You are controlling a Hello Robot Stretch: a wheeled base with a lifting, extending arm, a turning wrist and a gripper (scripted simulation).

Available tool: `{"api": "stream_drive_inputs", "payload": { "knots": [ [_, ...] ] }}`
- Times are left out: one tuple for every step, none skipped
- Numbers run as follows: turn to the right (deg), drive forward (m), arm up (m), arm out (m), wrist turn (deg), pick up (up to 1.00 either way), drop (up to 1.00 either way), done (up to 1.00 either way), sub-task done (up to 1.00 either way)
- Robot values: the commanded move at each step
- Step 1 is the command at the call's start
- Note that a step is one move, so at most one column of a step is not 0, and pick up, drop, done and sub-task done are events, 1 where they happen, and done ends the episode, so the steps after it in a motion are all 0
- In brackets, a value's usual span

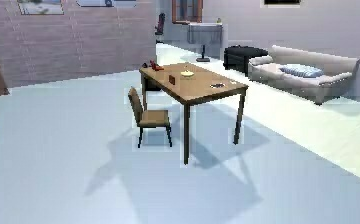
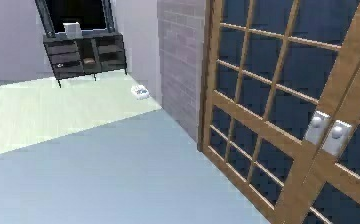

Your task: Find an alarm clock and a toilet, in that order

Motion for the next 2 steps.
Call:
{"api": "stream_drive_inputs", "payload": {
  "knots": [
    [-33.0, 0.00, 0.00, 0.00, 0.0, 0.00, 0.00, 0.00, 0.00],
    [0.0, 1.00, 0.00, 0.00, 0.0, 0.00, 0.00, 0.00, 0.00]
  ]
}}
